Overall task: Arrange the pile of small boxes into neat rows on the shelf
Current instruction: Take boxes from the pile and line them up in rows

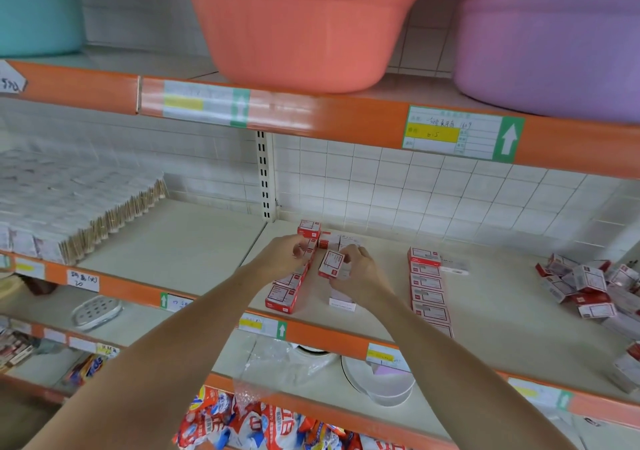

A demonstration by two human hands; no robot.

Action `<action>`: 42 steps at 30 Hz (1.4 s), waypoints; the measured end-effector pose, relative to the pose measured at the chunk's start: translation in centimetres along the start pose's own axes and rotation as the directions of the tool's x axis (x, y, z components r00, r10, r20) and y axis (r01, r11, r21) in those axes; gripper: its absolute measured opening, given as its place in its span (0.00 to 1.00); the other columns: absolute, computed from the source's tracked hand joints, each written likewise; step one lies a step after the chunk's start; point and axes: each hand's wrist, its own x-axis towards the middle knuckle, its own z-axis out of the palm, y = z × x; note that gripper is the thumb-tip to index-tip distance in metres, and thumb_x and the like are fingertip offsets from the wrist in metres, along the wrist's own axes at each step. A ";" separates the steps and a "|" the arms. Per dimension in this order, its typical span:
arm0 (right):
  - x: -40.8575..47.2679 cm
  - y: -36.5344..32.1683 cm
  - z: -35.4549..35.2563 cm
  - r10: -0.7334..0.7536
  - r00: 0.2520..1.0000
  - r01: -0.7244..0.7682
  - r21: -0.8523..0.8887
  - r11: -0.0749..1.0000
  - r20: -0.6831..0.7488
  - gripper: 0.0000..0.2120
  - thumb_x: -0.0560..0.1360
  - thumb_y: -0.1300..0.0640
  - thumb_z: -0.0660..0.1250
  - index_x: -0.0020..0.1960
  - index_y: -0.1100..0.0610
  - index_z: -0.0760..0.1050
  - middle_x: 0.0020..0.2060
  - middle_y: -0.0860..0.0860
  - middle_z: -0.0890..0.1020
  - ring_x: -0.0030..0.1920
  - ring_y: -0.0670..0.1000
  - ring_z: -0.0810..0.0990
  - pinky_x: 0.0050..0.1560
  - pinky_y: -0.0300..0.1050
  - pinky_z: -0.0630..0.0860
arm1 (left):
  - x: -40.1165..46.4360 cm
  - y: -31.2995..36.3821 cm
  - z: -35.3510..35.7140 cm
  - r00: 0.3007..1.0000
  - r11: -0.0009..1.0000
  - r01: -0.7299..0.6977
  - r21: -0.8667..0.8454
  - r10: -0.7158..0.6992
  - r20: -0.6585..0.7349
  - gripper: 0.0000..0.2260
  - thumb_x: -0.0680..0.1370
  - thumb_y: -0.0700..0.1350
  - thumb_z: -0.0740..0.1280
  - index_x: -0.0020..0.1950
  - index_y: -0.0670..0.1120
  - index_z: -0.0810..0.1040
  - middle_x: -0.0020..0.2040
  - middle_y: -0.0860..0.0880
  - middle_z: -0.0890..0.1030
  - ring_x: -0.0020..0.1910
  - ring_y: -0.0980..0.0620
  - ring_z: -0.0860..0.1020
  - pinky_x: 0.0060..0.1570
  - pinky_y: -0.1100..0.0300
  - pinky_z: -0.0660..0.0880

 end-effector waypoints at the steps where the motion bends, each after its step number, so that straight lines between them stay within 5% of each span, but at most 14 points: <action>1: 0.1 -0.4 0.2 -0.011 1.000 0.010 -0.036 0.999 -0.015 0.32 0.68 0.45 0.74 0.69 0.48 0.67 0.60 0.48 0.74 0.58 0.51 0.75 0.55 0.47 0.77 | 0.1 0.0 0.1 1.000 1.000 -0.006 -0.023 0.006 -0.008 0.09 0.79 0.47 0.67 0.59 0.48 0.79 0.51 0.52 0.80 0.49 0.52 0.79 0.47 0.64 0.73; 5: 0.4 -2.1 1.2 -0.088 0.991 0.074 -0.143 0.987 -0.097 0.31 0.68 0.38 0.72 0.65 0.54 0.70 0.58 0.49 0.76 0.58 0.52 0.75 0.58 0.46 0.71 | 0.2 0.8 0.5 1.000 0.994 -0.029 -0.101 0.029 0.001 0.13 0.77 0.55 0.70 0.56 0.49 0.80 0.48 0.54 0.81 0.46 0.56 0.79 0.45 0.64 0.75; 15: 2.9 -3.5 3.0 -0.100 0.984 0.070 -0.198 0.978 -0.145 0.36 0.64 0.31 0.71 0.61 0.56 0.69 0.55 0.50 0.77 0.58 0.54 0.77 0.61 0.52 0.71 | 2.1 0.0 0.3 0.998 0.993 -0.018 -0.116 0.012 -0.054 0.13 0.69 0.49 0.76 0.52 0.49 0.80 0.46 0.54 0.82 0.46 0.54 0.80 0.48 0.61 0.77; 19: 4.1 -3.5 3.0 -0.032 0.995 0.021 -0.116 0.993 -0.097 0.30 0.68 0.39 0.71 0.63 0.53 0.70 0.57 0.50 0.75 0.59 0.54 0.76 0.58 0.50 0.72 | 3.0 -0.4 0.2 0.998 0.988 0.049 -0.146 -0.056 -0.042 0.13 0.73 0.52 0.74 0.53 0.48 0.78 0.46 0.52 0.81 0.45 0.54 0.79 0.44 0.60 0.77; 25: 5.9 -3.4 2.9 -0.081 0.993 0.077 0.046 0.996 0.086 0.27 0.73 0.50 0.71 0.70 0.49 0.70 0.65 0.49 0.73 0.65 0.53 0.73 0.58 0.44 0.69 | 3.8 -1.4 -0.5 0.997 0.984 0.073 -0.162 -0.068 0.036 0.13 0.79 0.43 0.68 0.63 0.49 0.76 0.45 0.52 0.79 0.37 0.59 0.77 0.31 0.71 0.71; 30: 7.3 -3.4 3.4 -0.032 0.998 0.027 0.096 0.995 0.050 0.19 0.74 0.58 0.64 0.65 0.52 0.72 0.59 0.51 0.77 0.58 0.53 0.78 0.54 0.48 0.77 | 4.3 -2.4 -1.1 0.982 0.980 0.187 0.068 -0.187 0.005 0.13 0.79 0.56 0.67 0.54 0.47 0.77 0.46 0.50 0.80 0.43 0.53 0.78 0.43 0.59 0.75; 32: 7.5 -3.5 3.6 -0.020 0.999 0.018 0.058 0.998 0.047 0.17 0.74 0.54 0.66 0.63 0.52 0.72 0.57 0.49 0.76 0.55 0.51 0.77 0.52 0.49 0.78 | 4.4 -2.7 -1.3 0.976 0.962 0.211 0.175 -0.217 0.015 0.14 0.79 0.59 0.66 0.51 0.48 0.75 0.44 0.52 0.78 0.46 0.51 0.77 0.47 0.55 0.75; 36: 7.8 -3.5 3.9 -0.126 0.989 0.131 -0.077 0.988 0.073 0.26 0.71 0.37 0.68 0.63 0.50 0.71 0.55 0.46 0.74 0.55 0.49 0.73 0.52 0.48 0.76 | 5.0 -3.4 -1.8 0.987 0.976 0.153 0.157 -0.159 0.029 0.10 0.79 0.53 0.67 0.54 0.49 0.75 0.46 0.51 0.78 0.46 0.50 0.78 0.50 0.52 0.77; 42: 8.4 -3.2 4.1 -0.173 0.983 0.178 -0.082 0.981 0.067 0.21 0.71 0.50 0.72 0.62 0.54 0.73 0.56 0.50 0.72 0.54 0.52 0.75 0.47 0.44 0.73 | 5.2 -3.5 -2.0 0.999 0.996 0.036 0.080 -0.038 0.019 0.05 0.78 0.45 0.69 0.51 0.47 0.77 0.46 0.50 0.80 0.45 0.50 0.79 0.48 0.52 0.78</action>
